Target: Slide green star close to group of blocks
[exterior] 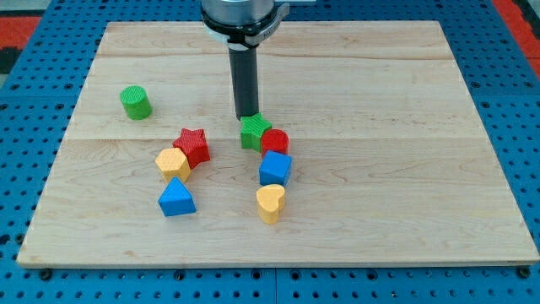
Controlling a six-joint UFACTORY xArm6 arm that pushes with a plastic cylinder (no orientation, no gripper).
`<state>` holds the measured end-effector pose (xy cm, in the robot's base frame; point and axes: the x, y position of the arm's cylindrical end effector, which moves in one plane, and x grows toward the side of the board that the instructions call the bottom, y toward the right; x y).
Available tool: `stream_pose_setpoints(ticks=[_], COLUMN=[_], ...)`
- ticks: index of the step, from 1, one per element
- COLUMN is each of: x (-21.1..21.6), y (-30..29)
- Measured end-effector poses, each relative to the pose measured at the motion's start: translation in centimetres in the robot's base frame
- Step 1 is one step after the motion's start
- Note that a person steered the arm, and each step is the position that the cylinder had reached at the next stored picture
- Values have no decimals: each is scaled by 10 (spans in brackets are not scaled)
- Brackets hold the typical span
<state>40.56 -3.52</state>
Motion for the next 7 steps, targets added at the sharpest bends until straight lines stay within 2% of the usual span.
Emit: stream_pose_setpoints(ticks=[2, 3, 4, 5, 7], x=[12, -32, -46, -17, 11], y=[-13, 5, 38, 52, 26])
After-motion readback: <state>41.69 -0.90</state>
